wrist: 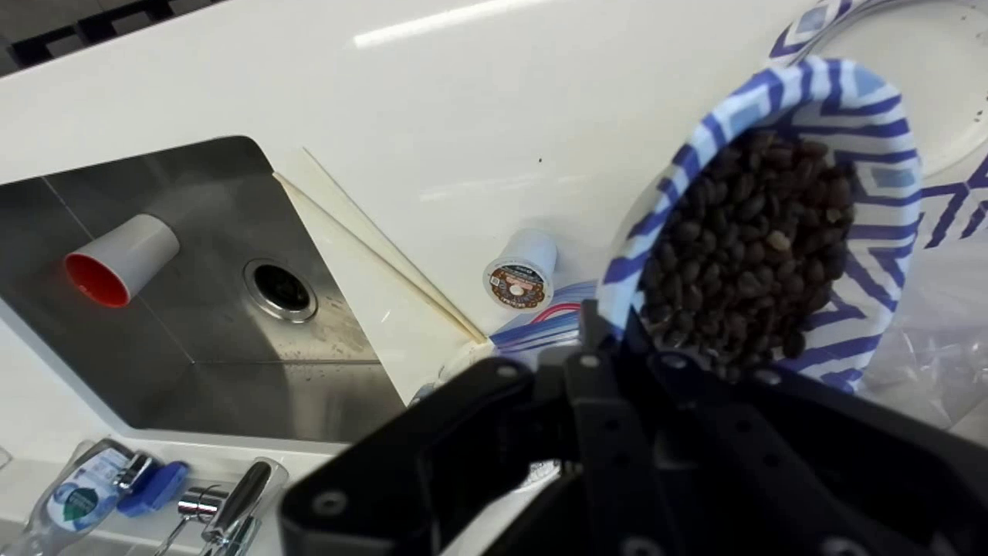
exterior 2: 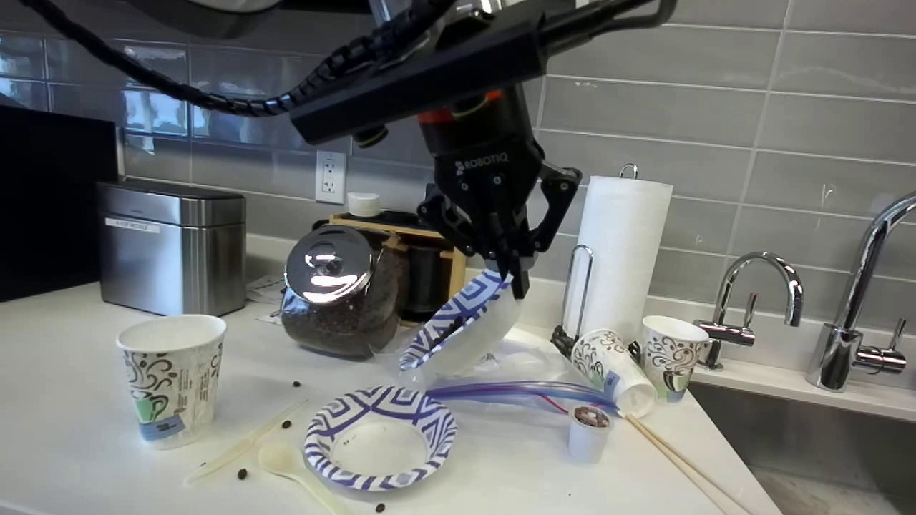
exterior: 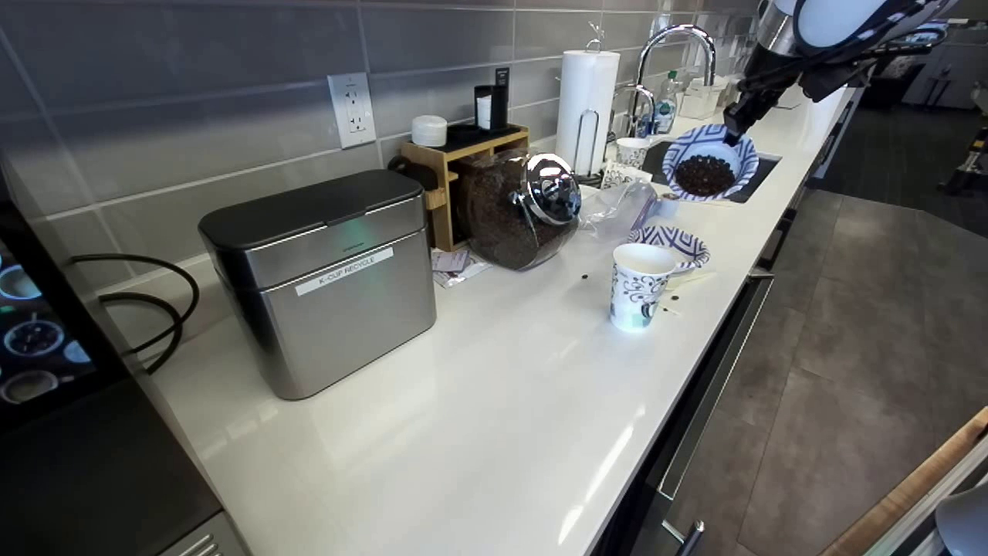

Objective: Pour contents of the right plate onto the left plate

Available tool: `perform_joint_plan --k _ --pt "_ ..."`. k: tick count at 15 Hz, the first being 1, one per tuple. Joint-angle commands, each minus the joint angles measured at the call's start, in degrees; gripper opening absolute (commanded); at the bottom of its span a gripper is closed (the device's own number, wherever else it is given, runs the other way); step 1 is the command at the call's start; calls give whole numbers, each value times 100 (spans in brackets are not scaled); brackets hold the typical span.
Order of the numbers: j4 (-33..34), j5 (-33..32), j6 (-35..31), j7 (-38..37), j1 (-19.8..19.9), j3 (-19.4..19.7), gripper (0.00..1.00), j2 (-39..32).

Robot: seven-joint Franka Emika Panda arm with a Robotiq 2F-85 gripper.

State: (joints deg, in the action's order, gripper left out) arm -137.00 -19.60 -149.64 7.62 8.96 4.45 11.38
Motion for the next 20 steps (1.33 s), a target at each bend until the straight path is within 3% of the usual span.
perform_joint_plan --k 1,2,8,14,17,20 --pt "-362 -278 -144 -154 -25 -74 1 289" --pt "-110 -115 -66 -55 -37 -14 4 93" --pt "-187 -136 -65 -56 -43 -51 1 147" --pt "-320 -1264 -580 -463 165 -265 1 391" --pt "-364 -1829 -747 -1031 329 -404 1 522" --pt "-435 -2052 -736 -1344 340 -450 1 647"
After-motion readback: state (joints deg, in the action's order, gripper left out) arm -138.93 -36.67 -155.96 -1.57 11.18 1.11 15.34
